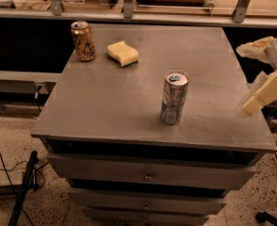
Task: Knock redbull can over
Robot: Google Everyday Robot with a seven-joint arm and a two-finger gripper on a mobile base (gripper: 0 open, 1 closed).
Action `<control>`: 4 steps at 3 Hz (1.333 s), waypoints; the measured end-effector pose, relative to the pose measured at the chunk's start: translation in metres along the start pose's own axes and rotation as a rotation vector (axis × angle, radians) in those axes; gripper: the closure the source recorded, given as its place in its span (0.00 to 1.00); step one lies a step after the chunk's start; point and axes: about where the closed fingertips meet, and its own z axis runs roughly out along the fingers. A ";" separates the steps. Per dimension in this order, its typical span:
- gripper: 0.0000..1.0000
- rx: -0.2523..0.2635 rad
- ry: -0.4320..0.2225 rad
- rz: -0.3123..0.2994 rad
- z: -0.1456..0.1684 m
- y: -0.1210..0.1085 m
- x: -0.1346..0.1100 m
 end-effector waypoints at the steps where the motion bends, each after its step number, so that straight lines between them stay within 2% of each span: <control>1: 0.00 0.002 0.004 -0.003 -0.001 0.000 -0.002; 2: 0.00 -0.028 -0.068 -0.015 0.005 0.005 -0.011; 3: 0.00 -0.077 -0.254 -0.059 0.019 0.019 -0.040; 4: 0.00 -0.099 -0.376 -0.089 0.037 0.030 -0.068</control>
Offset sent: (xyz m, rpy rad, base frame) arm -0.0109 0.0450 0.0056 0.3059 -0.0260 0.1750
